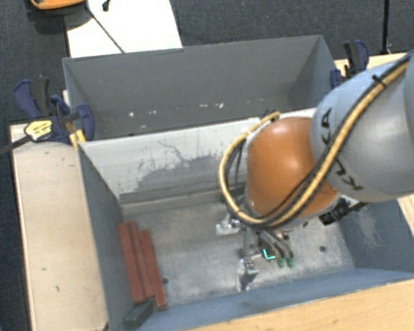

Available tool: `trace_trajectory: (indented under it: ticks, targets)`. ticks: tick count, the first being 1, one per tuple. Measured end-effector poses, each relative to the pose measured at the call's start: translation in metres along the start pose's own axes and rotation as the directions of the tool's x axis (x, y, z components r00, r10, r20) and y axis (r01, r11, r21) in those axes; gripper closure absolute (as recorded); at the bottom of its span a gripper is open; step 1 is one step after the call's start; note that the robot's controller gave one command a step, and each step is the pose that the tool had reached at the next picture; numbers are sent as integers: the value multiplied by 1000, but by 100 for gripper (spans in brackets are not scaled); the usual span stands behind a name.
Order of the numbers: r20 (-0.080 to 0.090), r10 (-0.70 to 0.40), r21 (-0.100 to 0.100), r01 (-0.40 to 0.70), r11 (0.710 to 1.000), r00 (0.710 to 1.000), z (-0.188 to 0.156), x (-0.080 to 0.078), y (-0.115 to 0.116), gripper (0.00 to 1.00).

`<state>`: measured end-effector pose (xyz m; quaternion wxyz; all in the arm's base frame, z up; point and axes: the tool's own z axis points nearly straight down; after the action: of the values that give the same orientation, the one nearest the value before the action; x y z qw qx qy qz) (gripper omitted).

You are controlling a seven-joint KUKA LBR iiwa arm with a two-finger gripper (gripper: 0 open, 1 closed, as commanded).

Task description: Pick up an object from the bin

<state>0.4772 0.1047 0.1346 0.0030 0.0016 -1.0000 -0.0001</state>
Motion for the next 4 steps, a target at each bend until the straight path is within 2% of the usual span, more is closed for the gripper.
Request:
trace_trajectory:
  ticks: [1,2,3,4]
  targets:
    - [8,4,-1,-4,1000,1000,-3,-2,0,0]
    - [6,-91,-1,91,996,996,-32,-21,-41,0]
    - [10,-446,2,446,895,895,62,-12,-81,100]
    - [13,-442,4,442,897,897,62,-13,-82,0]
